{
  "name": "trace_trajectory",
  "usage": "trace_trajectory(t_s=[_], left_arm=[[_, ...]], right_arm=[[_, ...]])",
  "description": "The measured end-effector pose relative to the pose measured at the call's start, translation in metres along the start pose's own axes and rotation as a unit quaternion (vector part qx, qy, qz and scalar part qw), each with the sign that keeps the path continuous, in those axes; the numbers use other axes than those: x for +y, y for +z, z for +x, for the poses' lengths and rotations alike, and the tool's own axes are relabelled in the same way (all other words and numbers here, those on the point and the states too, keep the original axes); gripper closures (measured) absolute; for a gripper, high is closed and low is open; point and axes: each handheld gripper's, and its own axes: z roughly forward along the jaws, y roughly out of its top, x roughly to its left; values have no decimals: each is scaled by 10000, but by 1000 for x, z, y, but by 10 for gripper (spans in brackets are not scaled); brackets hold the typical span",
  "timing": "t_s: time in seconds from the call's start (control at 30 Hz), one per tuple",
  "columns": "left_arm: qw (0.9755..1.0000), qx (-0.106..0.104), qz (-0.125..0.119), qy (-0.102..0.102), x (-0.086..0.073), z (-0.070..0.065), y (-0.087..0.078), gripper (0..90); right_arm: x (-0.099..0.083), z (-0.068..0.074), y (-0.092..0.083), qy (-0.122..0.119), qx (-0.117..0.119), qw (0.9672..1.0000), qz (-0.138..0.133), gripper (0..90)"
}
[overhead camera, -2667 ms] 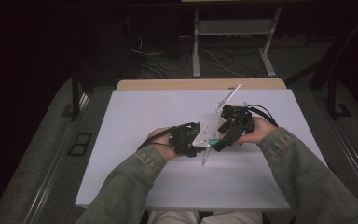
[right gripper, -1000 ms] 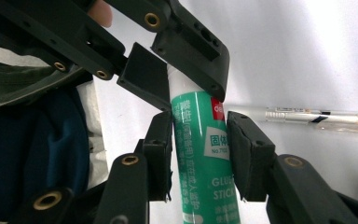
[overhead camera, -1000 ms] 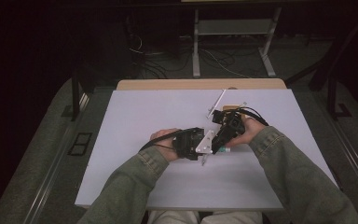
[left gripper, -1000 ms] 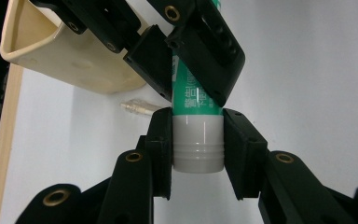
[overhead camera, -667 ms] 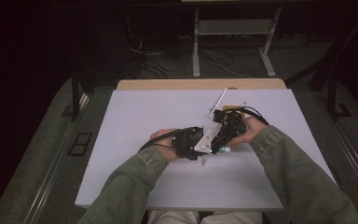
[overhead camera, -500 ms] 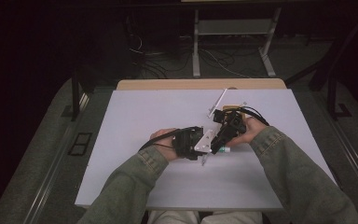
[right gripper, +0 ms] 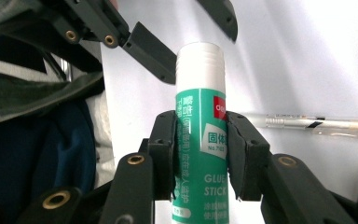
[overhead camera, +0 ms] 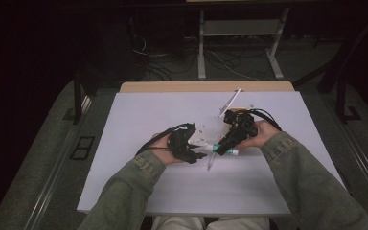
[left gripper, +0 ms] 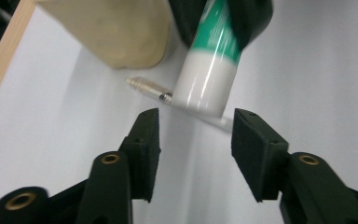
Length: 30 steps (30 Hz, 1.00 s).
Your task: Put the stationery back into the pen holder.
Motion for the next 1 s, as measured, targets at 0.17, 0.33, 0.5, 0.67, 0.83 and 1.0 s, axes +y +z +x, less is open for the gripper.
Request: trace_trajectory(t_s=[0.17, 0.33, 0.5, 0.67, 0.83, 1.0], left_arm=[[9979, -72, -256, -593, -13, 6, -7, 447], [9922, -121, -527, -1126, -26, 10, -15, 384], [9843, -234, -805, -1552, -40, 12, -22, 316], [9730, -341, -1122, -1989, -55, 14, -28, 222], [9658, -228, -1274, -2247, -64, 11, -33, 133], [9596, -171, -1313, -2483, -73, 9, -36, 16]], right_arm=[[-4, 1, -7, 43, -72, 9998, -166, 649], [-9, 3, -15, 26, -120, 9990, -432, 649], [-15, 4, -22, 78, -246, 9965, -801, 649], [-20, 6, -29, 113, -325, 9933, -1106, 649], [-23, 8, -37, 150, -396, 9899, -1356, 649], [-27, 9, -45, 195, -527, 9844, -1670, 649]])
